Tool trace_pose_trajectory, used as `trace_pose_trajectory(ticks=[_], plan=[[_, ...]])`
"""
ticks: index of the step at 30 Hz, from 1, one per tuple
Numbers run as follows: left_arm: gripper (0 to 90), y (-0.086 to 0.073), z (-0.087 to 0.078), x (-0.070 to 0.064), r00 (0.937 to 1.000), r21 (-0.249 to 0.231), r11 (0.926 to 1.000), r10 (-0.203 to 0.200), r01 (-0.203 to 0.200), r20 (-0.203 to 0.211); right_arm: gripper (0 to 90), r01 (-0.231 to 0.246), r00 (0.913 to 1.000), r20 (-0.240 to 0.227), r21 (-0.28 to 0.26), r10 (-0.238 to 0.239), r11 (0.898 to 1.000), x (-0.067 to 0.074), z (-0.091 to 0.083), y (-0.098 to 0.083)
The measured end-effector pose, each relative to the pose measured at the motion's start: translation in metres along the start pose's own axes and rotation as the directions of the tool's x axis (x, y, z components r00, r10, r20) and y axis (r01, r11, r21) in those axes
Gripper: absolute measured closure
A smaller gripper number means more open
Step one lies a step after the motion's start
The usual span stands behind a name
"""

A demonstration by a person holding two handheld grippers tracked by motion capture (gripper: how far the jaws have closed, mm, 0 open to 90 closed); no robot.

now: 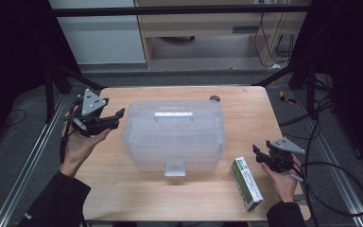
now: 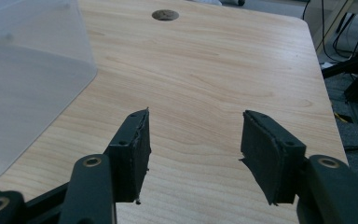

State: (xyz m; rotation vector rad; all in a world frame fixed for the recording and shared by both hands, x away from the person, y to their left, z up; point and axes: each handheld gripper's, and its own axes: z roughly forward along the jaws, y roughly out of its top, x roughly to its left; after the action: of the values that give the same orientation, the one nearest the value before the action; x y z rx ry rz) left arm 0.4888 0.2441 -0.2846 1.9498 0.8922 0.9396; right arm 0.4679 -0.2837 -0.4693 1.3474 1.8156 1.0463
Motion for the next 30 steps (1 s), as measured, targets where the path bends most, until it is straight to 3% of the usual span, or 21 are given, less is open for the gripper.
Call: trace_pose_trajectory(ticks=[5,11,17,20,23,24,25,26,30], plan=[[37.9,0.008,0.006,-0.008,0.9984,0.020,0.9986,0.048,-0.049,0.031,44.6,0.006,1.0000,-0.007,0.033,-0.006,0.999,0.001,0.000,0.000],[37.2,0.015,0.010,-0.015,0.9904,0.033,0.9928,0.112,-0.115,0.082,44.2,0.004,0.9996,-0.028,0.053,-0.003,0.999,0.002,0.002,0.000],[37.2,0.022,0.014,-0.023,0.9802,0.054,0.9834,0.167,-0.173,0.107,44.3,0.000,0.9990,-0.044,0.064,0.003,0.998,0.002,0.003,-0.001],[37.2,0.023,0.015,-0.025,0.9781,0.059,0.9809,0.178,-0.185,0.107,44.3,-0.005,0.9988,-0.049,0.068,0.008,0.998,0.003,0.002,0.000],[37.2,0.026,0.017,-0.030,0.9704,0.066,0.9746,0.204,-0.214,0.129,44.2,0.006,0.9992,-0.039,0.061,-0.004,0.998,0.002,0.002,-0.001],[37.2,0.026,0.017,-0.030,0.9704,0.066,0.9746,0.204,-0.214,0.129,44.2,0.006,0.9992,-0.039,0.061,-0.004,0.998,0.002,0.002,-0.001],[37.1,0.027,0.019,-0.033,0.9656,0.071,0.9705,0.219,-0.230,0.140,44.0,0.005,0.9992,-0.040,0.062,-0.003,0.998,0.002,0.002,-0.001],[37.0,0.030,0.021,-0.032,0.9504,0.042,0.9592,0.270,-0.279,0.154,43.8,0.007,0.9990,-0.043,0.065,-0.004,0.998,0.002,0.002,-0.001],[37.1,0.032,0.021,-0.036,0.9497,0.066,0.9575,0.267,-0.281,0.163,43.5,0.012,0.9990,-0.044,0.071,-0.009,0.997,0.003,0.003,-0.001]])
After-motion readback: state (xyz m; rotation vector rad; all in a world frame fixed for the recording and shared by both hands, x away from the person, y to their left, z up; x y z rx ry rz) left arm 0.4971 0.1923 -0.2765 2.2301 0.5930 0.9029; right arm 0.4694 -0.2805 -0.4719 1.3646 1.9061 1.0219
